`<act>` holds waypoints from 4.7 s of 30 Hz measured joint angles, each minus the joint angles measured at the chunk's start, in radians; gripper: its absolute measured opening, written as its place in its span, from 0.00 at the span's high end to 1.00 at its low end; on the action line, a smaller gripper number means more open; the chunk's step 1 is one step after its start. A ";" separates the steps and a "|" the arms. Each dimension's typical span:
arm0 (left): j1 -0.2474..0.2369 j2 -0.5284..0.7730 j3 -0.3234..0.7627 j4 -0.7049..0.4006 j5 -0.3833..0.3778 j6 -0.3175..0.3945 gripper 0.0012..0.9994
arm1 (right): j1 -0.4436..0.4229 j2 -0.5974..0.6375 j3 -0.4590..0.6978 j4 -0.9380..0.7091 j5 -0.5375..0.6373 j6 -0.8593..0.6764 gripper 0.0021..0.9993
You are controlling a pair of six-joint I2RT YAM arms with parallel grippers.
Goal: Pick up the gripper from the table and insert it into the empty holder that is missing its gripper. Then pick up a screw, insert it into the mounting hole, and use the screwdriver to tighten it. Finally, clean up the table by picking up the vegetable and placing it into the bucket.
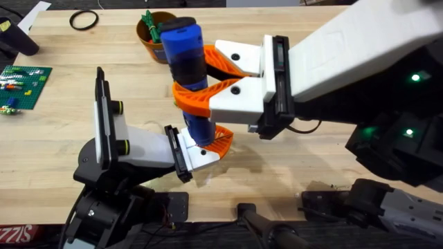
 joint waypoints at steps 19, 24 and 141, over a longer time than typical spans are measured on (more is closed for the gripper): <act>0.000 0.000 0.000 0.000 0.003 -0.001 0.99 | 0.000 0.011 -0.010 0.076 0.000 -0.005 0.95; 0.000 0.000 0.000 0.000 0.003 -0.001 0.99 | 0.000 0.011 -0.010 0.113 0.000 -0.010 0.95; 0.000 0.000 0.000 0.000 0.004 -0.004 0.99 | -0.042 0.067 -0.011 0.178 -0.023 0.063 0.95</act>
